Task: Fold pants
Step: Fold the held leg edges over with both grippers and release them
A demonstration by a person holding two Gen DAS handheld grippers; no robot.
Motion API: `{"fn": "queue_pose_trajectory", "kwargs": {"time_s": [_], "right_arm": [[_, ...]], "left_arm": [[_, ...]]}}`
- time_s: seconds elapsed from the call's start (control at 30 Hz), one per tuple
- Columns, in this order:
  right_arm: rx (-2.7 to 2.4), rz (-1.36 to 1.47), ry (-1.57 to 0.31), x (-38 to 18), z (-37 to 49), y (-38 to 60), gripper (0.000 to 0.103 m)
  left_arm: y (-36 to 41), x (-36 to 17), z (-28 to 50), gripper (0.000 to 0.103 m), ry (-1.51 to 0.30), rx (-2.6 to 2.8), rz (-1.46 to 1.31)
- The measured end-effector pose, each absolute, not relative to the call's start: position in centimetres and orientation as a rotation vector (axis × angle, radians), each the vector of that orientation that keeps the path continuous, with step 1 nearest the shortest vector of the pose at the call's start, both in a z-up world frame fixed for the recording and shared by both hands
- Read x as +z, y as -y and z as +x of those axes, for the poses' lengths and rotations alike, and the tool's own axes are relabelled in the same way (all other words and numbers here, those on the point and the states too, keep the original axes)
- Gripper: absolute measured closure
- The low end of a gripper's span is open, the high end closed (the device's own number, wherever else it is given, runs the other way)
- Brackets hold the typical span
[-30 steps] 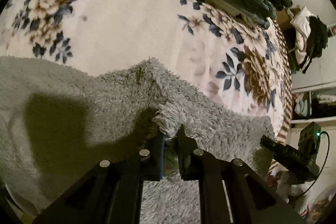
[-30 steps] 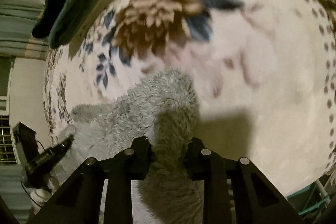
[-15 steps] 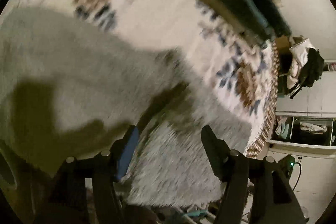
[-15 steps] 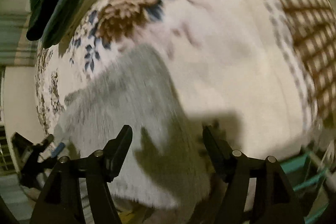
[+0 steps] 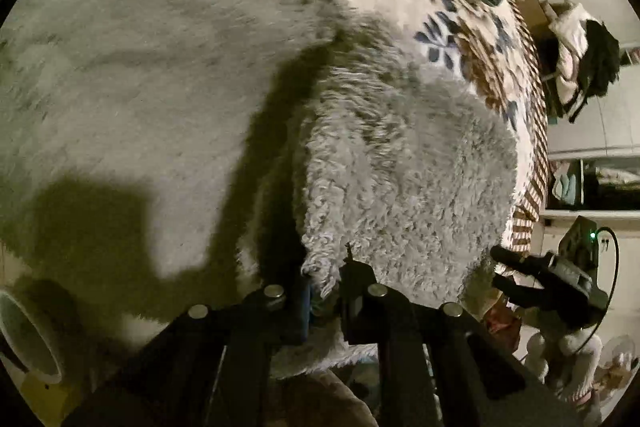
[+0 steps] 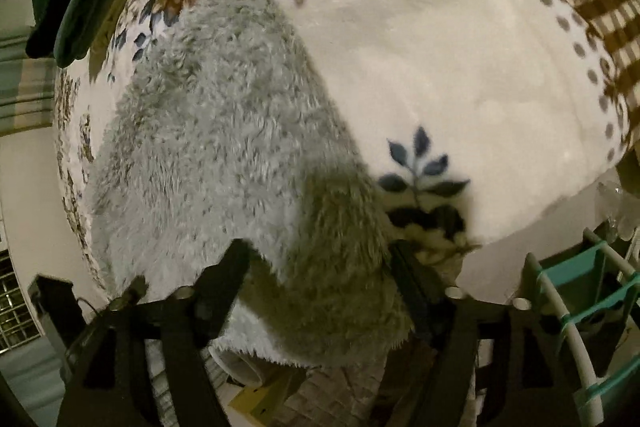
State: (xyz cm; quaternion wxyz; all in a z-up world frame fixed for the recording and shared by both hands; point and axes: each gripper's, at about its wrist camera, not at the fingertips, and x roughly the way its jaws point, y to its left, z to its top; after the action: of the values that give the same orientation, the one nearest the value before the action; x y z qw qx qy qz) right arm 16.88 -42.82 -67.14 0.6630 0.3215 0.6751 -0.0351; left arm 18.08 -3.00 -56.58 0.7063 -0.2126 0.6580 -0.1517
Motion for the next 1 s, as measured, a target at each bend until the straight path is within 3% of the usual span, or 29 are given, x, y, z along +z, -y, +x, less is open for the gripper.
{"fn": "queue_pose_trajectory", "kwargs": {"time_s": [0.13, 0.27, 0.33, 0.37, 0.4, 0.67, 1.0], "right_arm": [[-0.087, 0.611, -1.529, -66.2, 18.5, 41.6, 0.012], [-0.090, 0.440, -1.483, -64.0, 19.8, 39.7, 0.000], [-0.097, 0.344, -1.441, -62.8, 20.2, 38.7, 0.000], [-0.097, 0.292, -1.421, -62.1, 20.4, 38.0, 0.000], [-0.088, 0.265, -1.411, -61.7, 20.5, 37.3, 0.000], [0.050, 0.228, -1.416, -59.5, 23.2, 31.2, 0.000], [0.162, 0.157, -1.448, -61.4, 26.6, 23.0, 0.000]], "left_arm": [[1.7, -58.7, 18.0, 0.095, -1.508, -0.286, -0.500], [1.4, -58.8, 19.1, 0.086, -1.504, -0.264, -0.522], [1.6, -58.0, 19.3, 0.062, -1.471, -0.239, -0.491], [1.5, -57.5, 19.4, 0.032, -1.444, -0.226, -0.481], [1.2, -57.1, 19.4, 0.014, -1.406, -0.229, -0.499], [-8.2, -54.2, 16.3, 0.014, -1.151, -0.020, -0.786], [-21.7, -59.3, 13.2, 0.014, -0.993, 0.386, -1.031]]}}
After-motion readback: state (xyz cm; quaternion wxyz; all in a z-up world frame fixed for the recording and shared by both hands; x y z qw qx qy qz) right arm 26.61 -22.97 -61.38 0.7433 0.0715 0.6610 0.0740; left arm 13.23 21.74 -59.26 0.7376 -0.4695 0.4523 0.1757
